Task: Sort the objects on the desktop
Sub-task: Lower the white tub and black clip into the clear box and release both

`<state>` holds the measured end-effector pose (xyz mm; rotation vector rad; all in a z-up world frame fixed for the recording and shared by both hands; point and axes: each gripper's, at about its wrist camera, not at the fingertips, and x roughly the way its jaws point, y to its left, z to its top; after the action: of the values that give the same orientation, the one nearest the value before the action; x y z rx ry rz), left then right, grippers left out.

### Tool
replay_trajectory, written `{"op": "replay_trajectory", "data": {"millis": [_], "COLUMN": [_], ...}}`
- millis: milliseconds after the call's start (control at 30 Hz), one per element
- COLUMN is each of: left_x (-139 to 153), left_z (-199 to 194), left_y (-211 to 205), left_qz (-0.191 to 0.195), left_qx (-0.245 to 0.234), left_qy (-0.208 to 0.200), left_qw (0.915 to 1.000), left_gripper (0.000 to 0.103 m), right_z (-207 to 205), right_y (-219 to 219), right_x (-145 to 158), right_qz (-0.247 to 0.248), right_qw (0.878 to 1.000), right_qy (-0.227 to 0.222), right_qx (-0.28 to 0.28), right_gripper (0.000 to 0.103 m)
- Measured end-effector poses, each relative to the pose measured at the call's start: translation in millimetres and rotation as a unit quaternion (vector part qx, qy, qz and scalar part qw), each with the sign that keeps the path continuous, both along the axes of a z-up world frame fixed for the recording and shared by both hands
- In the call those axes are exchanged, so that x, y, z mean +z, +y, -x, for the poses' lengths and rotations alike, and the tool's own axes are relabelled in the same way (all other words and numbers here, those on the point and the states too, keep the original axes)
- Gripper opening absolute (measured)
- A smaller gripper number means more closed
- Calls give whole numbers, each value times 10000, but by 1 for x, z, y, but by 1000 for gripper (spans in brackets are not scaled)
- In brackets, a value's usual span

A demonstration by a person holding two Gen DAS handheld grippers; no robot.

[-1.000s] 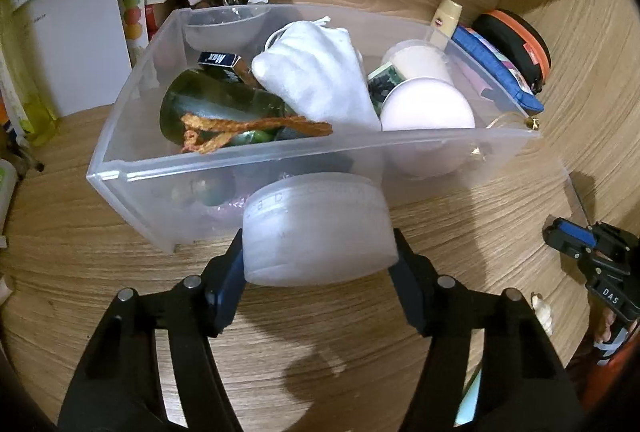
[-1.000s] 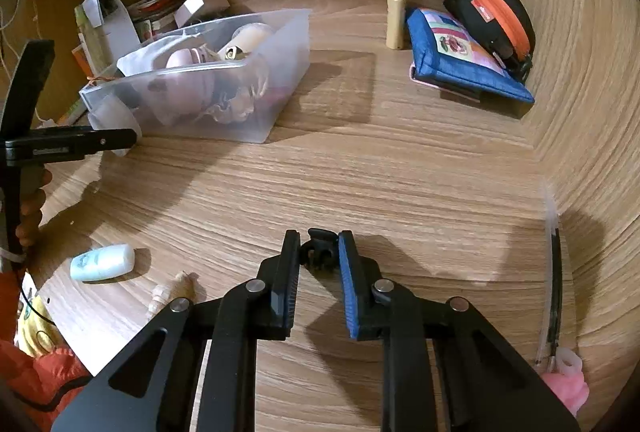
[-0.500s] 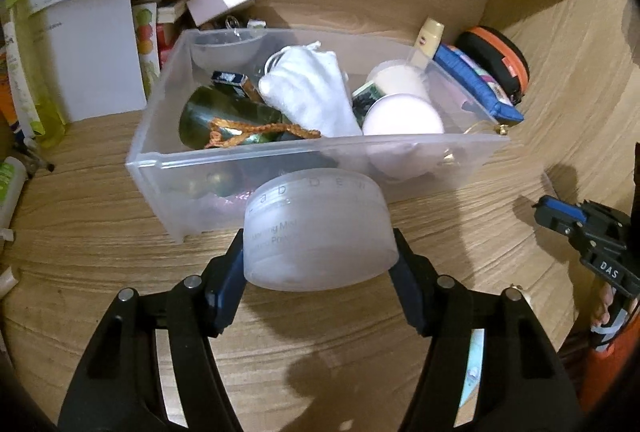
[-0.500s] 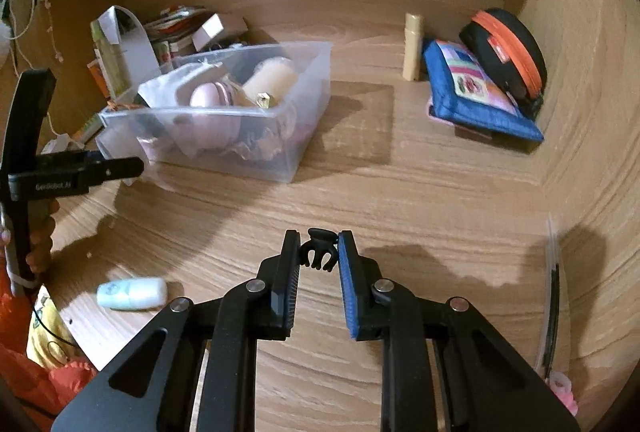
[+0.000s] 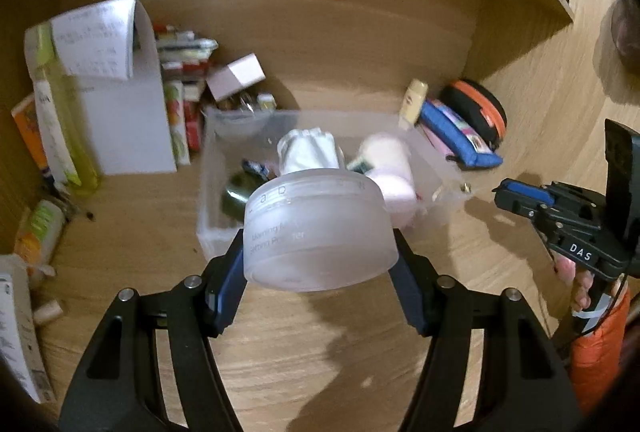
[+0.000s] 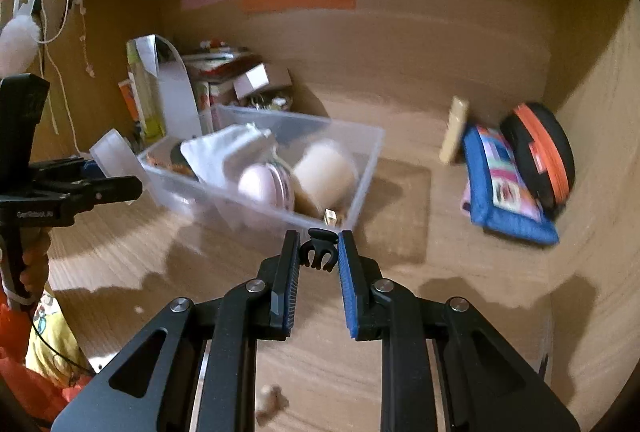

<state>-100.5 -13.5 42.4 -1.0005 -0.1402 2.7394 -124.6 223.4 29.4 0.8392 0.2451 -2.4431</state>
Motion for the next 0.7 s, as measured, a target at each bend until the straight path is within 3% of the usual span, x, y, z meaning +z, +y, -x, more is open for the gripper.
{"op": "replay_trajectory", "data": {"millis": [433,700], "left_x": [27,15], "left_z": [46,92], "left_y": [-29,-23], "left_qz": [103,212], "left_qx": [499,569], "left_qy": [202,-36], "left_qw": [9985,9981], "left_gripper": [65,65], "right_z": [39,55], "right_y": [-26,-36], "right_x": [10,-1], "right_qz": [87,17], "right_qw": [9997,9994], "right_qy": [57,-87], "right_qx": [228,339], "right_gripper": [17,17]}}
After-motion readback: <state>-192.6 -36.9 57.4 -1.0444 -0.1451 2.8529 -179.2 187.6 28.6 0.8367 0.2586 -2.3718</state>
